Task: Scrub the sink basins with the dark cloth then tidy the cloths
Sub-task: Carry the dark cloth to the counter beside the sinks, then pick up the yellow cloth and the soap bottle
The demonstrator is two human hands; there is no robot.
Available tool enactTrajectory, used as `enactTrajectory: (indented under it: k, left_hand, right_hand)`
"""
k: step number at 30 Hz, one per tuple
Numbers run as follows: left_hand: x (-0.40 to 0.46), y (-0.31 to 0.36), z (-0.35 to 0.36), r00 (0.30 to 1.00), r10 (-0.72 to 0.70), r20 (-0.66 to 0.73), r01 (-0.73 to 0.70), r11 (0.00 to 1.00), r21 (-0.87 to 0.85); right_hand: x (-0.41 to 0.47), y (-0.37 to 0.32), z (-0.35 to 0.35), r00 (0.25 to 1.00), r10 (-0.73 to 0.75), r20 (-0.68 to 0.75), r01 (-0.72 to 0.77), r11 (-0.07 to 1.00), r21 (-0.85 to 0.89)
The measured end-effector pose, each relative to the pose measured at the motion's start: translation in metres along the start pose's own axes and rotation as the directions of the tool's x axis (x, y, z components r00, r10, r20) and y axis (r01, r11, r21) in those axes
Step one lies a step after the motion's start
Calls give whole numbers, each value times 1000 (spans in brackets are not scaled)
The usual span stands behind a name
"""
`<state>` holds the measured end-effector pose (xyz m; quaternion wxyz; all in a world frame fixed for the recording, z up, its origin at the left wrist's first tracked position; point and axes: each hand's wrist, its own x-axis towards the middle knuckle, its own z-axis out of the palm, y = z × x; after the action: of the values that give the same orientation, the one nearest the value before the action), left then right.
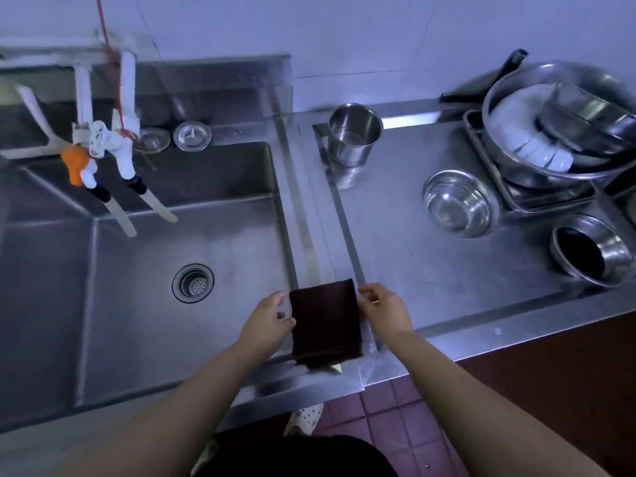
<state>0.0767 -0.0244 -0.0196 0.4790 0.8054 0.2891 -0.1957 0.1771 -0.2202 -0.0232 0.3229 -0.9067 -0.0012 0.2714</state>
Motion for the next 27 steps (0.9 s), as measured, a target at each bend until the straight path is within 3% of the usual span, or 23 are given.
enactTrajectory:
  k: [2, 5, 9, 13, 18, 19, 21, 24, 27]
  left_hand:
    - [-2, 0, 0, 1000, 15, -22, -14, 1000, 7]
    - [-6, -1, -13, 993, 41, -110, -31, 996, 88]
    - [-20, -12, -49, 982, 27, -187, 28, 958, 286]
    - [-47, -42, -93, 967, -34, -253, 137, 906, 402]
    - [-98, -101, -145, 931, -72, -359, 246, 848, 469]
    - [-111, -114, -155, 923, -81, -375, 264, 843, 468]
    - [-138, -142, -175, 912, -107, -396, 298, 837, 460]
    - [-186, -187, -205, 893, -124, -432, 334, 827, 452]
    - [-242, -240, -237, 845, -152, -513, 400, 817, 416]
  right_hand:
    - [-2, -4, -1, 997, -64, -47, 60, 995, -83]
    - [-1, -27, 1, 953, -289, -94, 255, 928, -272]
    - [2, -71, 21, 799, -594, 98, 559, 671, -487]
    - [-6, -120, 51, 695, -607, 385, 660, 325, -678]
    - [-42, -177, 103, 679, -429, 595, 684, 77, -725]
    - [-53, -187, 113, 645, -444, 622, 697, 9, -717]
    - [-76, -207, 138, 595, -467, 655, 715, -66, -696]
    - [-120, -243, 183, 566, -467, 680, 732, -95, -675]
    - [-177, -280, 238, 489, -494, 719, 767, -148, -624]
